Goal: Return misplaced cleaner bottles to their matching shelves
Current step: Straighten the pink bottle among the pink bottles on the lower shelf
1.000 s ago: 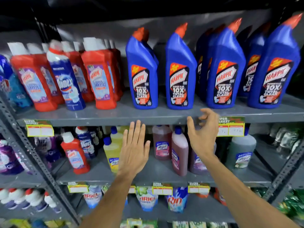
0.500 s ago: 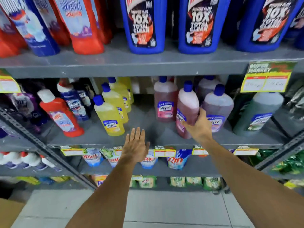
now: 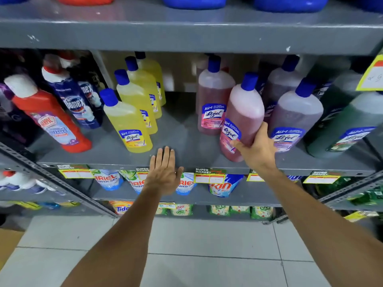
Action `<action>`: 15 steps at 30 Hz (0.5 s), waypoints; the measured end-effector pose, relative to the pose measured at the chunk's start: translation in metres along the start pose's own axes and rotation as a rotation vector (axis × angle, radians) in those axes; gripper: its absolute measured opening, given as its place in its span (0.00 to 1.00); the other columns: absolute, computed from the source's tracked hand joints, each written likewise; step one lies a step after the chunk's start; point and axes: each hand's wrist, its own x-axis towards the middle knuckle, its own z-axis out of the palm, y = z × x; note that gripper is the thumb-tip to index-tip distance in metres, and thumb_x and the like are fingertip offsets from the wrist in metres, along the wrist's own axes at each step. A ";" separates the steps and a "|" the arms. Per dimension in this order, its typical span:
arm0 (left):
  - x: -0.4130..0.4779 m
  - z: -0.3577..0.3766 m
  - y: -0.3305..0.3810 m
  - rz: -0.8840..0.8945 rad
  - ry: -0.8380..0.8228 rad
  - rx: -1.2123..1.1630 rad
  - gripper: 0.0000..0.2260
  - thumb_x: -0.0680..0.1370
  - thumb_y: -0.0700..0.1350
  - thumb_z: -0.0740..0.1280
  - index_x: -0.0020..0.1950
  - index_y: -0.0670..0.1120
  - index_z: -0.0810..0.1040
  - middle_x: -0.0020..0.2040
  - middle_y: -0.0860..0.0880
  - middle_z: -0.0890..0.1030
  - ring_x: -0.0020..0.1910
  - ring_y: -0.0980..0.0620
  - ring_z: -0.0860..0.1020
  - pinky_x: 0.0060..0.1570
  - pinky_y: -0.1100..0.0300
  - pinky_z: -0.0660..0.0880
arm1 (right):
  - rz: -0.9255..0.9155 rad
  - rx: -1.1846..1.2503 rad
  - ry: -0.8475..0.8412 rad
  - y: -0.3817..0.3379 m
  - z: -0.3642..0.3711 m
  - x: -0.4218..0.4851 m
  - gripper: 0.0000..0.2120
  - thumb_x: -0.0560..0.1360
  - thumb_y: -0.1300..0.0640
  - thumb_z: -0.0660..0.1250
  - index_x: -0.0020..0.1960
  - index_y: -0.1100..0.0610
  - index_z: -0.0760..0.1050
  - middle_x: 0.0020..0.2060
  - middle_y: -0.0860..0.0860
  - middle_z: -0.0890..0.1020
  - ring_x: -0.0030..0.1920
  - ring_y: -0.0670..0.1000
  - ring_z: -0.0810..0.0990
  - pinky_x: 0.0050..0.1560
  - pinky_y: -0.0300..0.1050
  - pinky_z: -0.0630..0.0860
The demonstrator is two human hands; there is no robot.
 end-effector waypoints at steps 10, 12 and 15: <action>0.001 -0.007 0.000 -0.003 -0.073 -0.036 0.32 0.83 0.57 0.47 0.80 0.41 0.42 0.81 0.42 0.42 0.80 0.42 0.41 0.77 0.44 0.40 | -0.032 0.250 -0.423 -0.010 -0.004 0.011 0.39 0.69 0.63 0.80 0.73 0.52 0.64 0.66 0.53 0.80 0.65 0.55 0.81 0.60 0.64 0.81; 0.001 -0.007 0.000 -0.006 -0.075 -0.034 0.32 0.83 0.57 0.47 0.80 0.41 0.42 0.81 0.42 0.42 0.80 0.42 0.41 0.77 0.44 0.39 | -0.014 0.267 -0.450 -0.011 -0.003 0.013 0.41 0.68 0.65 0.81 0.74 0.52 0.64 0.66 0.53 0.80 0.65 0.56 0.80 0.61 0.65 0.80; 0.002 -0.007 0.001 -0.010 -0.084 -0.032 0.32 0.83 0.57 0.47 0.80 0.41 0.41 0.81 0.42 0.41 0.80 0.42 0.41 0.77 0.44 0.39 | -0.008 0.202 -0.390 -0.015 0.003 0.010 0.44 0.63 0.61 0.84 0.73 0.52 0.66 0.64 0.51 0.81 0.60 0.51 0.82 0.61 0.56 0.82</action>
